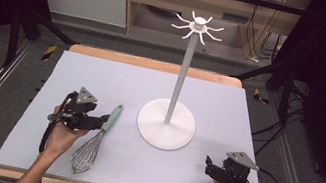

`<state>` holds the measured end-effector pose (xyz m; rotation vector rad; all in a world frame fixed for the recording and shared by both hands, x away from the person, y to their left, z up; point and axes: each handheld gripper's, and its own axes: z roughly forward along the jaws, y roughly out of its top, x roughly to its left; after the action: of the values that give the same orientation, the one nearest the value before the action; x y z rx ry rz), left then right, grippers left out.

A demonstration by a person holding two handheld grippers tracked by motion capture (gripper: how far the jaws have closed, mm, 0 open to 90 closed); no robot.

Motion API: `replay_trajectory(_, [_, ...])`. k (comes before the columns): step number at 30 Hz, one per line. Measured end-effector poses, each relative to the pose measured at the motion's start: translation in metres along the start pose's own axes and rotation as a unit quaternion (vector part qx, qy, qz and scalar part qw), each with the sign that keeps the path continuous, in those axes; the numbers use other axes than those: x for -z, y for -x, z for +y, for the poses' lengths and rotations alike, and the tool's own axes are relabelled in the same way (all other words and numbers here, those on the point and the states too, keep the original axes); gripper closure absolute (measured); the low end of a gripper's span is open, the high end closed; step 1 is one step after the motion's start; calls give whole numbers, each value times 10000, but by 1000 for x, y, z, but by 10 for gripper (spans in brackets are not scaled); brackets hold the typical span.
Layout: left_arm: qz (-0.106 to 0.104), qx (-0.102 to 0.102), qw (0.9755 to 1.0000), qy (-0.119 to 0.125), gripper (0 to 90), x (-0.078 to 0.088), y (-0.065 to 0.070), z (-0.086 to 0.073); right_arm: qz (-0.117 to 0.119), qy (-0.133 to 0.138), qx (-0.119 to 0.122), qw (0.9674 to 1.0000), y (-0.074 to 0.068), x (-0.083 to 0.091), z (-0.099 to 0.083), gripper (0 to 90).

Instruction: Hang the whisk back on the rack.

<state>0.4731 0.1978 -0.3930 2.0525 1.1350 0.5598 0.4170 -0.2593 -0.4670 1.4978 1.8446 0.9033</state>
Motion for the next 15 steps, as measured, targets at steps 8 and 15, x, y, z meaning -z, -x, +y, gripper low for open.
replay_trajectory(8, [-82, 8, 9997, -226, 405, -13, 2, -1, 20, -27, 36, 10000, -2, -2, 0, 108])
replay_trajectory(15, [-172, 56, 9991, -378, 421, -21, 2, -3, 29, -37, 57, 10000, -3, -2, 1, 108])
